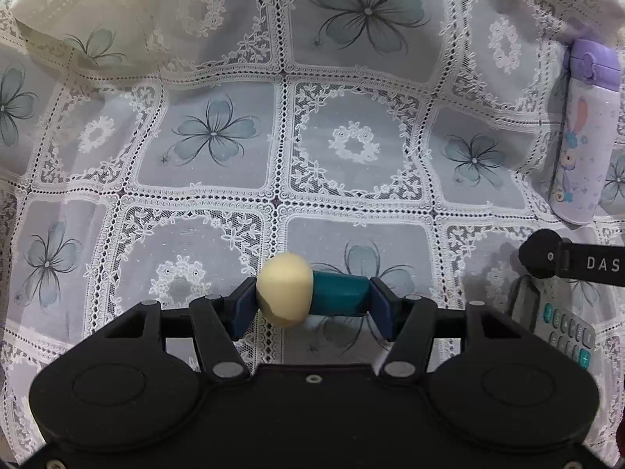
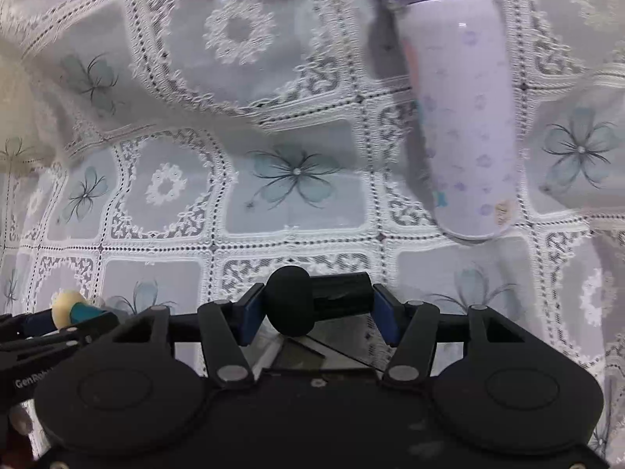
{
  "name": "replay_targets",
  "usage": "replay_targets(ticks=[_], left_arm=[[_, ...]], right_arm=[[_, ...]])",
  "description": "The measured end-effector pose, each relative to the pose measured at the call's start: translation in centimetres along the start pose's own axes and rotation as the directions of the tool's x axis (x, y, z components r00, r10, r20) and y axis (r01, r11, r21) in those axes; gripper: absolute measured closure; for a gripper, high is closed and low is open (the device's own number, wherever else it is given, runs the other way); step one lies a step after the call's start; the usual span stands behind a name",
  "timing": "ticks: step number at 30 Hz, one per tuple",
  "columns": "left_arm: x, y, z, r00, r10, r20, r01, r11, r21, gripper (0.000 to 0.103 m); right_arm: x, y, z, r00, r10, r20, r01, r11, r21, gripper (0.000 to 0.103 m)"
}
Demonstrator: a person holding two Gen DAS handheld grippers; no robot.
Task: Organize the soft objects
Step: 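Carry the sponge stick and black microphone with both tools over the basket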
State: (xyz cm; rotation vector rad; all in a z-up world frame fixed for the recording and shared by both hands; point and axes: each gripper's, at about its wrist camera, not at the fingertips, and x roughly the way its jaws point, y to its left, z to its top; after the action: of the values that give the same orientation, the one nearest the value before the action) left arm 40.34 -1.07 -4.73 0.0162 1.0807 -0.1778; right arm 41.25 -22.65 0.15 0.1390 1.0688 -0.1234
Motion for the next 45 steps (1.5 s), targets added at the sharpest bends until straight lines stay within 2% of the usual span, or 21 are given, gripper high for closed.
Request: replay_targets(ticks=[12,21,33,38,45], left_arm=[[-4.8,-2.2,-2.6,0.999,-0.017,0.029,0.016,0.999,0.03,0.046],[-9.0,-3.5,-7.1,0.999,-0.039,0.019,0.038,0.998,0.043,0.046],[-13.6,-4.4,-16.2,0.996,-0.086,0.002,0.086,0.996,0.009,0.046],[-15.4,-4.5,-19.7,0.997,-0.077,0.023,0.077,0.997,0.002,0.046],[-17.5,-4.8,-23.7,0.996,-0.074,0.039,0.074,0.997,0.007,0.046]], right_arm=[[-4.4,-3.5,-4.3,1.0,-0.019,0.003,0.019,0.999,0.027,0.046],[-9.1,-4.2,-9.7,1.0,0.009,0.021,-0.01,0.999,0.038,0.046],[-14.8,-4.8,-20.7,0.999,0.045,0.025,-0.046,0.998,0.047,0.046],[-16.5,-5.0,-25.6,0.998,0.067,0.021,-0.068,0.996,0.061,0.046],[-18.4,-5.7,-31.0,0.995,0.103,0.017,-0.104,0.989,0.108,0.046]])
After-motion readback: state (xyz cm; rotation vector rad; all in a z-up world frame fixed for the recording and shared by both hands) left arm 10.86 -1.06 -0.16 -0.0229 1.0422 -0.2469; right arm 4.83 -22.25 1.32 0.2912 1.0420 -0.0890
